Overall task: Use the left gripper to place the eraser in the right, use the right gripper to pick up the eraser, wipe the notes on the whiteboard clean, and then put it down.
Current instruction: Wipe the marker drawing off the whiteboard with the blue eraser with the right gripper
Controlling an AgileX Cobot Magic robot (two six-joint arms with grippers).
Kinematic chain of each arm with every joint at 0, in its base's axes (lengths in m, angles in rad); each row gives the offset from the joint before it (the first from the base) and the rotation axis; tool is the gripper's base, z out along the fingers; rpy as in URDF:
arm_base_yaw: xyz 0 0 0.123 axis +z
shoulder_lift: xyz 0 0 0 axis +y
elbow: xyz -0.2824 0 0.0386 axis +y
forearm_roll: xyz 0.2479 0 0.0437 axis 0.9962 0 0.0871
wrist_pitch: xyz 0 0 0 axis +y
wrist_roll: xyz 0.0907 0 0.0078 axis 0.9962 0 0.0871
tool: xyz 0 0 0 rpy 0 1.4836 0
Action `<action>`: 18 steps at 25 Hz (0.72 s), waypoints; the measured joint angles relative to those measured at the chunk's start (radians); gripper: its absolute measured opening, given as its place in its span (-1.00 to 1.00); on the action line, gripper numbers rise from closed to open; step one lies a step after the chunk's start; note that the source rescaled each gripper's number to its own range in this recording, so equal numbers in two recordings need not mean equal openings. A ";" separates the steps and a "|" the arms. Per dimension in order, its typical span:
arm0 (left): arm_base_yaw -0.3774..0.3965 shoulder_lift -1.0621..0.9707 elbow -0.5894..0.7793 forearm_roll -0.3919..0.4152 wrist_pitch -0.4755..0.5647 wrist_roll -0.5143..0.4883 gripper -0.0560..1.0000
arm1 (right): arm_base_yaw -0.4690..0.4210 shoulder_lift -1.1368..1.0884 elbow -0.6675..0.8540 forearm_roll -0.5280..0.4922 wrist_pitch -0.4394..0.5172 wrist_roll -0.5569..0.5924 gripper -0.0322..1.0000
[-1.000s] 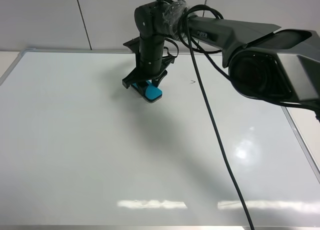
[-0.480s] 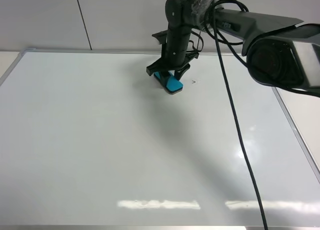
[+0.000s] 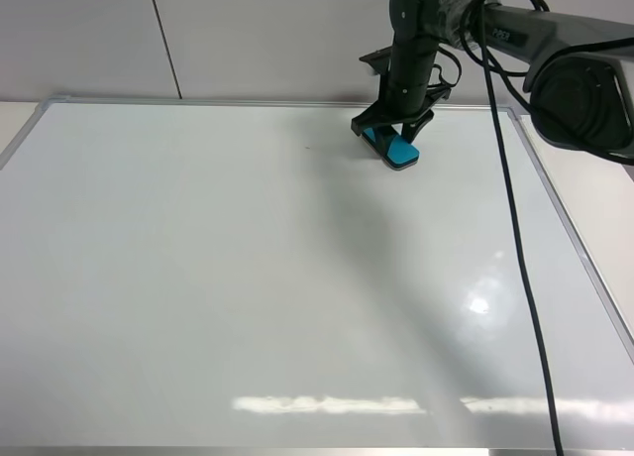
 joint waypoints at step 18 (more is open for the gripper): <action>0.000 0.000 0.000 0.000 0.000 0.000 1.00 | 0.228 0.027 0.013 0.085 -0.218 0.062 -0.93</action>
